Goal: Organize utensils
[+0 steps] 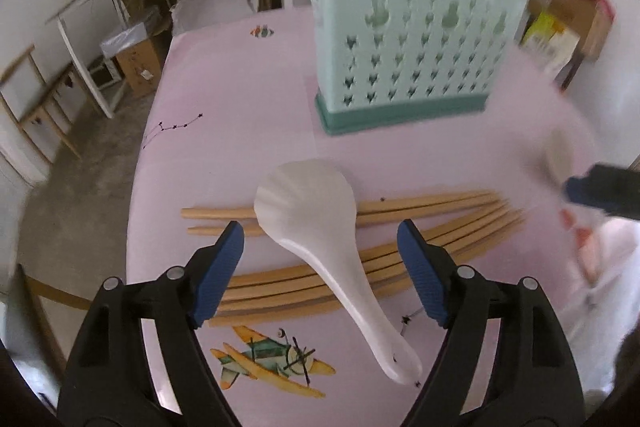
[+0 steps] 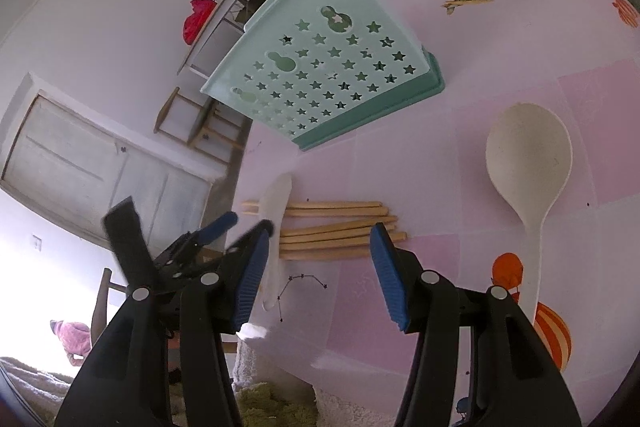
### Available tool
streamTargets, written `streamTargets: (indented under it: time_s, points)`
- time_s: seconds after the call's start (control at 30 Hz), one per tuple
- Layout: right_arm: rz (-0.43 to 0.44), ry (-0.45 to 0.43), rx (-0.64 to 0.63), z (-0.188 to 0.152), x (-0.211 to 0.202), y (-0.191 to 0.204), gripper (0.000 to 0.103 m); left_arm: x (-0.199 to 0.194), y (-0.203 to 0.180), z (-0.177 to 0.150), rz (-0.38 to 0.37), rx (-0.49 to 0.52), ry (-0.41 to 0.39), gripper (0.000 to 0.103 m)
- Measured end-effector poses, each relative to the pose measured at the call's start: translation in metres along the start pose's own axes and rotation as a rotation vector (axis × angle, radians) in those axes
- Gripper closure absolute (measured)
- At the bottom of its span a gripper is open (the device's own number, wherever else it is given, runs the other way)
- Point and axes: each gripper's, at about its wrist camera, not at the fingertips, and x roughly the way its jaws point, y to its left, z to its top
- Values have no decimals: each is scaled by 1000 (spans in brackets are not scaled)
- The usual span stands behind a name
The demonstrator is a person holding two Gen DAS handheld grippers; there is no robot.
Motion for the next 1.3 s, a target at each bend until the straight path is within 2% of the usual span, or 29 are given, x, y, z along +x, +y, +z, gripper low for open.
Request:
streamTargets:
  time_s: [0.07, 0.2, 0.27, 0.37, 0.47, 0.6, 0.7, 0.8, 0.93, 1.2, 1.3]
  points:
    - [2, -1, 2, -1, -1, -1, 51, 7, -3, -3, 37, 20, 21, 30]
    - [9, -6, 8, -1, -3, -4, 51, 13, 3, -5, 26, -28, 45, 41]
    - [13, -6, 11, -1, -3, -5, 51, 15, 6, -5, 42, -39, 62, 57]
    - [20, -7, 8, -2, -3, -6, 51, 18, 16, -8, 9, -108, 73, 70]
    - [25, -10, 14, -2, -4, -9, 51, 16, 27, -12, -40, -177, 62, 74]
    - [29, -13, 19, -1, -5, -10, 51, 11, 50, -21, -170, -330, 31, 75]
    - [28, -16, 18, -2, -6, -10, 51, 9, 77, -33, -325, -491, -1, 75]
    - [25, -21, 21, -1, -7, -11, 51, 8, 107, -50, -548, -703, -39, 75]
    - [19, -30, 30, 1, -10, -13, 51, 6, 127, -70, -750, -898, -82, 75]
    - [9, -28, 26, 1, -7, -9, 51, 22, 144, -101, -1015, -1195, -106, 76]
    - [8, -24, 21, 1, -7, -7, 51, 27, 146, -106, -1059, -1268, -102, 77]
